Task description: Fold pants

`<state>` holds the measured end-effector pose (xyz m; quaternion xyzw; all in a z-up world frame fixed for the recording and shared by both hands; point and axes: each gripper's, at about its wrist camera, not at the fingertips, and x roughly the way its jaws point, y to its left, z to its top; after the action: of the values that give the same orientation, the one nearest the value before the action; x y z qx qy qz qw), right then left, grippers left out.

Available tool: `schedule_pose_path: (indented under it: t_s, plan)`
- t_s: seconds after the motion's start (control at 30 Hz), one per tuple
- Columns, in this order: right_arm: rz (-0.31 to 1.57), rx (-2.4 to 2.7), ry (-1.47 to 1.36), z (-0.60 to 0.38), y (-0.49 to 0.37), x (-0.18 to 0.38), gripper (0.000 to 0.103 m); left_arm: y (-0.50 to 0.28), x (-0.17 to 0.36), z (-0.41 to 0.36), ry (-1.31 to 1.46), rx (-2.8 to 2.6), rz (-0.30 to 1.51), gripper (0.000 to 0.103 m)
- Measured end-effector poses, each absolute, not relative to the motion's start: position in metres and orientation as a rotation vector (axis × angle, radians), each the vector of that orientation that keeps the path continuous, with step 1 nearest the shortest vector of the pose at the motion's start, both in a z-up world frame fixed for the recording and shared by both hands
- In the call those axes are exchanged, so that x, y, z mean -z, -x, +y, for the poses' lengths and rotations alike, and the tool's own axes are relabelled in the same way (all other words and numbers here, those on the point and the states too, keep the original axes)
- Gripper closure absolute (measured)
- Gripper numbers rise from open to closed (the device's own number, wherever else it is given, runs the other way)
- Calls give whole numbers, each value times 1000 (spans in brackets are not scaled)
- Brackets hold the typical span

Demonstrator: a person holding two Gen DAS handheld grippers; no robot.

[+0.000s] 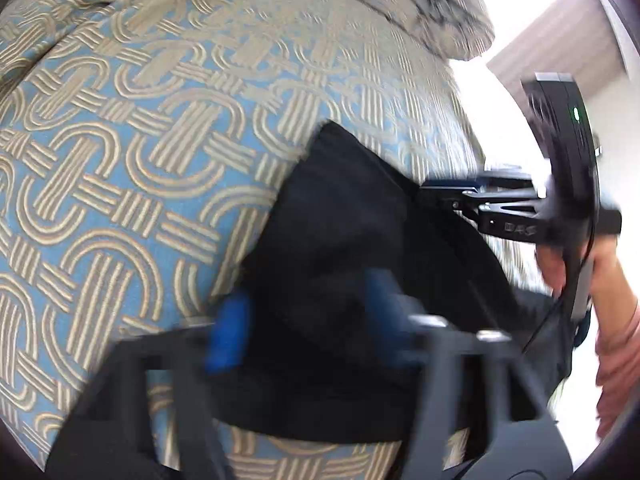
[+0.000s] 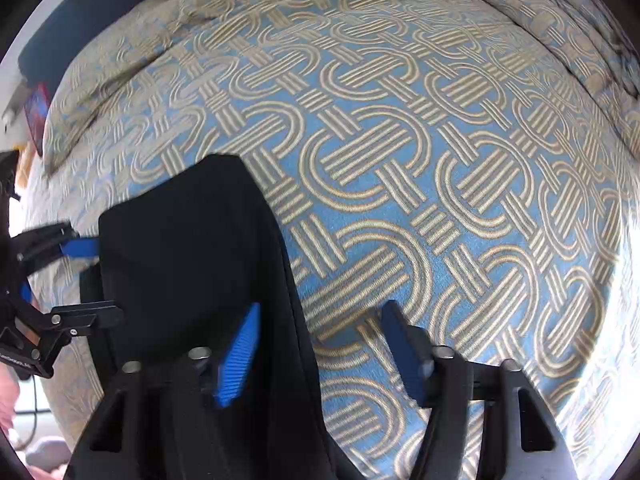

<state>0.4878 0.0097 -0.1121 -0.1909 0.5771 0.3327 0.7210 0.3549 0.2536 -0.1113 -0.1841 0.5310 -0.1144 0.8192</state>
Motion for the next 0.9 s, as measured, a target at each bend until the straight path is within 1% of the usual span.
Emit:
schedule_pose_path:
  t_s: [0.03,0.07,0.13,0.27,0.37,0.43,0.5,0.57,0.6,0.63,0.7,0.8,0.9]
  plan:
    - [1273,-735,405,10,-489,111,99,-358,111,255,429,257,1130,95]
    - [1275,-733,375,11,-490,109,100,-356,107,260,504,259,1102,95]
    - [1214,-747,353,11,-484,96,100,-345,93,265,558,261,1054,95]
    - [1133,-834,309,5,-464,63,100,-309,57,269,542,261,991,95]
    - [1090,-891,274,3,-453,36,100,-286,42,277,562,236,1001,95]
    - [1079,-910,268,13,-446,34,100,-285,46,277,516,202,1025,93]
    - [1080,-837,296,41,-441,41,100,-293,64,280,447,123,1069,91]
    - [1110,-785,321,44,-435,48,100,-302,94,287,371,36,1140,87]
    - [1128,-776,322,42,-432,51,99,-304,105,292,359,10,1153,81]
    - [1143,-765,322,37,-427,53,99,-305,113,300,377,-9,1143,72]
    - [1150,-731,312,18,-413,49,96,-298,109,308,402,-52,1091,71]
    - [1136,-652,310,-20,-383,45,88,-286,88,305,327,-101,1021,60]
    - [1143,-518,276,-87,-331,41,87,-276,70,291,272,-74,994,57]
